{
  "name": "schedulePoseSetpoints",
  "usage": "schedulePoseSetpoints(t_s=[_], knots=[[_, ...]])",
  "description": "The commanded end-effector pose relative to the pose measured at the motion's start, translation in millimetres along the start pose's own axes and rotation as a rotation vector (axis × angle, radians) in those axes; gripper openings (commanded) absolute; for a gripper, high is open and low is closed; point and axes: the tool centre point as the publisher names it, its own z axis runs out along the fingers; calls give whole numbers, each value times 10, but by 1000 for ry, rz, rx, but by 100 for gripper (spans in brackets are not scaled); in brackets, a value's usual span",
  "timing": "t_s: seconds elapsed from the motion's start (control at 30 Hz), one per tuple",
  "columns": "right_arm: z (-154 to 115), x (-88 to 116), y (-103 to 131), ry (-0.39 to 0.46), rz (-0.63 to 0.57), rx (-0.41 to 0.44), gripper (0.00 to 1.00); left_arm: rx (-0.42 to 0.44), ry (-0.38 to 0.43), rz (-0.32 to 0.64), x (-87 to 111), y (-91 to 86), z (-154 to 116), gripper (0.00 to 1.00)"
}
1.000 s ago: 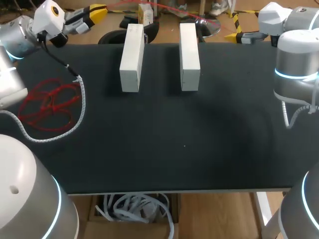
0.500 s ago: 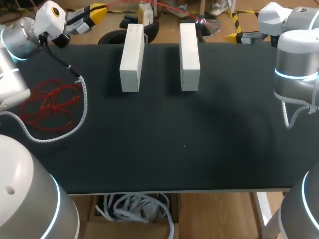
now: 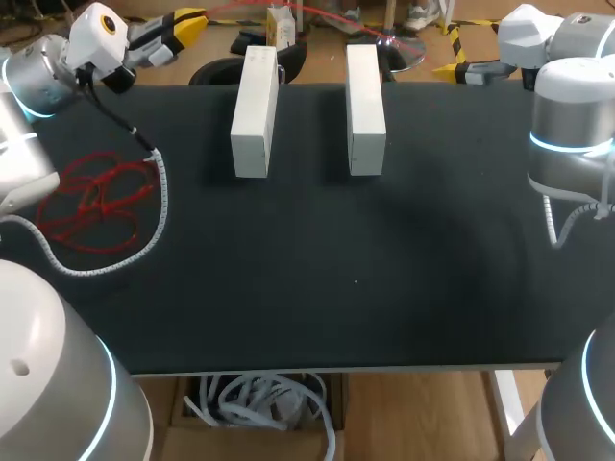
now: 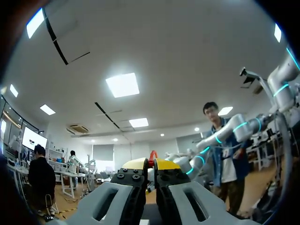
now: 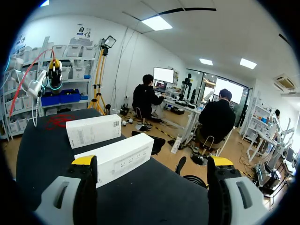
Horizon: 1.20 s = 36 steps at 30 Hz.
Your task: Grab the tape and strap the tape.
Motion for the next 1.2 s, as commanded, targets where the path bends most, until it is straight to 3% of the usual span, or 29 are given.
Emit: schedulePoseSetpoints(t_s=[0.03,0.23,0.43,0.7,1.0,1.2], knots=[[-279,21,2,-87,255,-106,100,2,2,1,-6,9,-7,0],[-730,138,-91,-274,605,-216,100,2,2,1,-6,9,-7,0],[-988,416,-107,-391,720,-258,100,2,2,1,-6,9,-7,0],[-1080,815,83,-454,725,-283,100,2,2,1,-6,9,-7,0],[-1221,1255,147,-588,608,-285,100,2,2,1,-6,9,-7,0],[-1249,1522,239,-618,576,-339,100,2,2,1,-6,9,-7,0]])
